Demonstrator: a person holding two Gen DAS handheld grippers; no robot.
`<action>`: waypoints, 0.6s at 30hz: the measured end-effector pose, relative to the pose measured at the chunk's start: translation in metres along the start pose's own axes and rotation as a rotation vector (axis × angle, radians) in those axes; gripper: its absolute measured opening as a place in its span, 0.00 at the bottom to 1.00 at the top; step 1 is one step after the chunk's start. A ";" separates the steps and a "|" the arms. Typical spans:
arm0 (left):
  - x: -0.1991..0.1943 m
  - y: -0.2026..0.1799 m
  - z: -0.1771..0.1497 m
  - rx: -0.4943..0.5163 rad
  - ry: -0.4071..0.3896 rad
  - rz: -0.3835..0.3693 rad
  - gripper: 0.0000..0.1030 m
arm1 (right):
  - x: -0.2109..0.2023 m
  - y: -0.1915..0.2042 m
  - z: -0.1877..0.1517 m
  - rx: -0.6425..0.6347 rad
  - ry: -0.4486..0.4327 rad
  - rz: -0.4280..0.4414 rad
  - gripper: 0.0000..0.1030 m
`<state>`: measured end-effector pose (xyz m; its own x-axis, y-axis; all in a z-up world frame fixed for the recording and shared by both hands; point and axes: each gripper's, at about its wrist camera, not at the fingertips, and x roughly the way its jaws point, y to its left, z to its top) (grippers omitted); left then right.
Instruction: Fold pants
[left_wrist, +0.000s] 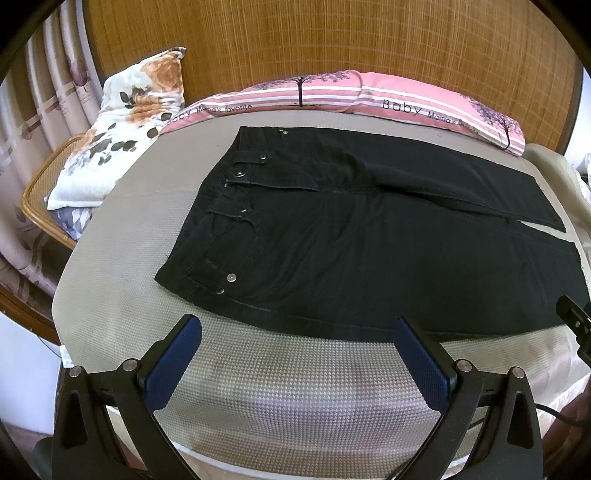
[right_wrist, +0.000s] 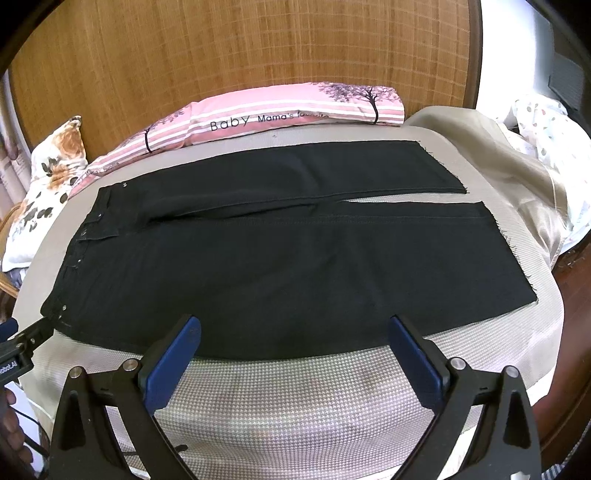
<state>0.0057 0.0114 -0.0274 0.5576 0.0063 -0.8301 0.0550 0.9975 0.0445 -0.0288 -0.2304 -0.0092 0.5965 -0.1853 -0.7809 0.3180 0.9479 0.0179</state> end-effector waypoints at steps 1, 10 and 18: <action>0.000 -0.001 0.000 -0.001 0.001 0.001 0.99 | 0.000 0.001 0.000 -0.001 0.001 0.001 0.97; 0.001 0.002 0.000 0.000 0.004 0.006 0.99 | 0.001 0.002 0.000 -0.002 0.004 0.008 0.97; 0.003 0.002 0.000 0.001 0.005 0.007 0.99 | -0.001 0.004 -0.001 -0.003 -0.008 0.021 0.97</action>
<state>0.0076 0.0132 -0.0293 0.5541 0.0137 -0.8323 0.0516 0.9974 0.0508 -0.0286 -0.2259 -0.0086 0.6090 -0.1680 -0.7751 0.3034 0.9523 0.0320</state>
